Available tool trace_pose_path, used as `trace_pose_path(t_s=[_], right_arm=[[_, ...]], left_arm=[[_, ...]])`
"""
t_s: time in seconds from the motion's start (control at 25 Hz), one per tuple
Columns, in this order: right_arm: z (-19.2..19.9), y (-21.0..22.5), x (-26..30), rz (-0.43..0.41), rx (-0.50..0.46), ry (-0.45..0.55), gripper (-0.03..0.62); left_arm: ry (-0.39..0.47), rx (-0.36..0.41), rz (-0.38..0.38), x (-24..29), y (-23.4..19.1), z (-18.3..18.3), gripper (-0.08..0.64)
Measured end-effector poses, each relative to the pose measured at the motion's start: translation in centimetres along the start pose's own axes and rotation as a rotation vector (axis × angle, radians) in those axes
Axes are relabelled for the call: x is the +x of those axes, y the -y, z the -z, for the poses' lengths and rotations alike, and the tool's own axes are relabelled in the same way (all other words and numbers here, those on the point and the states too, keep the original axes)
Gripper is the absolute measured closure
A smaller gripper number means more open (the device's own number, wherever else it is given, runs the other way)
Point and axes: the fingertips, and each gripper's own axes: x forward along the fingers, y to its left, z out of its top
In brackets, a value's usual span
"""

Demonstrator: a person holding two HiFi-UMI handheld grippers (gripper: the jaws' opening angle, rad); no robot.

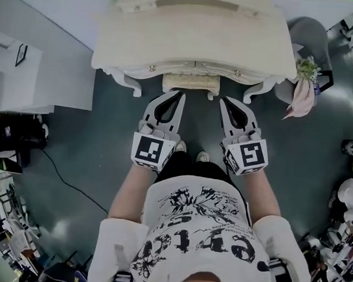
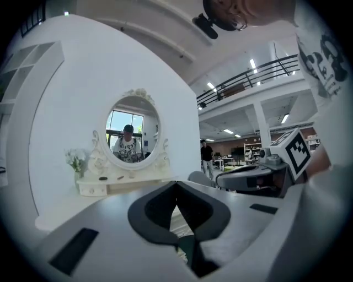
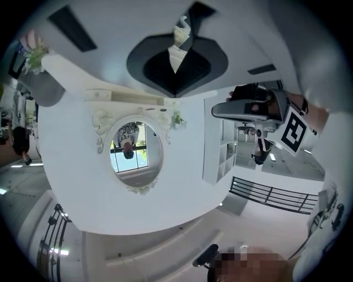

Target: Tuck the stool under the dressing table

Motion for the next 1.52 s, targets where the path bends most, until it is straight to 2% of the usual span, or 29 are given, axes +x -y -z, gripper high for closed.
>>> trace_pose_path(t_s=[0.16,0.32,0.56,0.96,1.32,1.52], right_arm=[[-5.2,0.7,-2.6,0.023,-0.036,0.047,0.574],[-7.6,0.8,-4.7,0.03,-0.034,0.062,0.575],[-10.7,1.2,-6.4,0.062,-0.042,0.136,0.574],[-12.8,1.2,-7.0,0.064,-0.013,0.189,0.575],[-12.3,0.3,-7.1,0.051,-0.022,0.186,0.574],[-12.1,0.5,-7.8,0.047,-0.011,0.205,0.575]], left_arm=[[0.059,0.002,0.003,-1.4,1.7,-5.0,0.54],[0.082,0.007,0.012,-2.8,2.7,-7.8,0.54],[0.129,0.024,-0.017,-3.7,2.3,-10.7,0.54],[0.126,0.014,-0.074,-5.5,1.2,-11.4,0.54],[0.099,0.029,-0.057,-5.6,1.9,-11.1,0.54],[0.109,-0.011,-0.039,-5.5,2.8,-10.8,0.54]])
